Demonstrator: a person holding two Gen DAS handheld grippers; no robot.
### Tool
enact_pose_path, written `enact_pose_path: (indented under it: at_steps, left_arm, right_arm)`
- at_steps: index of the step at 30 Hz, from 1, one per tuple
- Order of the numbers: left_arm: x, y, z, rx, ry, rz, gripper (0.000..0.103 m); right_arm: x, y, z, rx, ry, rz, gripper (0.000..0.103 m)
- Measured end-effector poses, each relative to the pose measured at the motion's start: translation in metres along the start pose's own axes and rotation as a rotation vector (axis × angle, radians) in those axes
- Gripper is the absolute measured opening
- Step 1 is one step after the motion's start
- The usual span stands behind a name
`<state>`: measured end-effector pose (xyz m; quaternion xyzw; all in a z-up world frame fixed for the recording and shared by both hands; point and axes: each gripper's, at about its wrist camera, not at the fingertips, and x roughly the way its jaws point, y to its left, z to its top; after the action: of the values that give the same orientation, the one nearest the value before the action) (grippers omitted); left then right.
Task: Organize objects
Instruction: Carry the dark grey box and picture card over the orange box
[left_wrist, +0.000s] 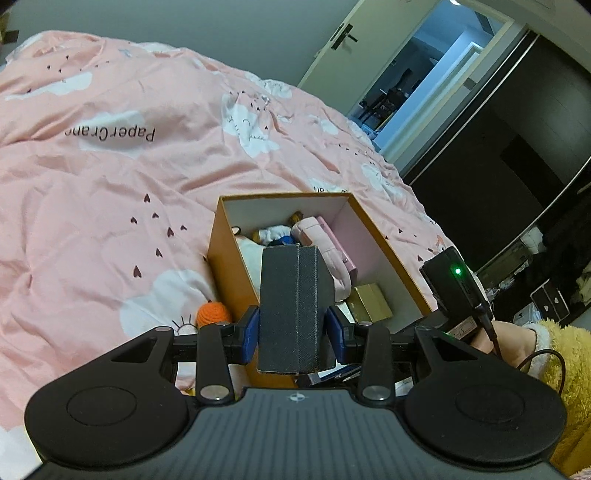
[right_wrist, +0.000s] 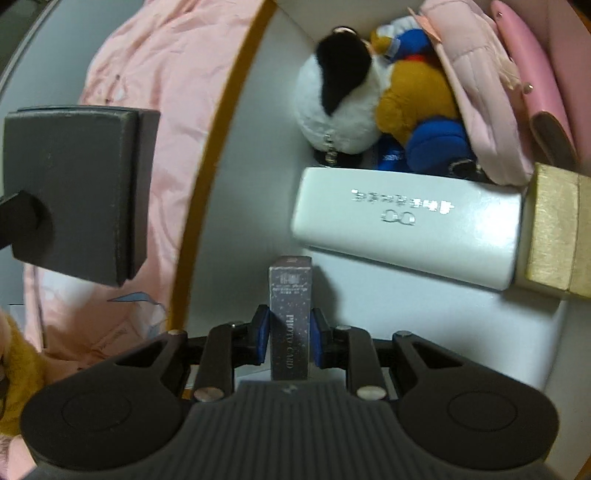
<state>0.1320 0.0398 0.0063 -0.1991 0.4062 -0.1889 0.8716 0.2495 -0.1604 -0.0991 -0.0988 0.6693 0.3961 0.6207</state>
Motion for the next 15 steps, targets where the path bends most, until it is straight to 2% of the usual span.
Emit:
enact_pose_path:
  at_steps: [4,8,11,15]
  left_arm:
    - [0.004,0.001,-0.004,-0.006,0.008,0.000,0.044]
    - [0.006,-0.002,-0.007,0.001,0.012,0.010,0.044]
    - [0.005,-0.004,-0.008,0.004,0.006,0.018,0.044]
    - [0.007,-0.007,-0.009,0.006,0.011,0.018,0.044]
  right_arm:
    - [0.002,0.001,-0.002,-0.016,0.010,-0.046,0.027]
    - [0.006,0.003,-0.011,-0.082,0.027,-0.175,0.030]
    - [0.006,0.003,-0.014,-0.081,0.027,-0.179,0.030]
    - [0.012,0.004,-0.018,-0.072,0.039,-0.152,0.016]
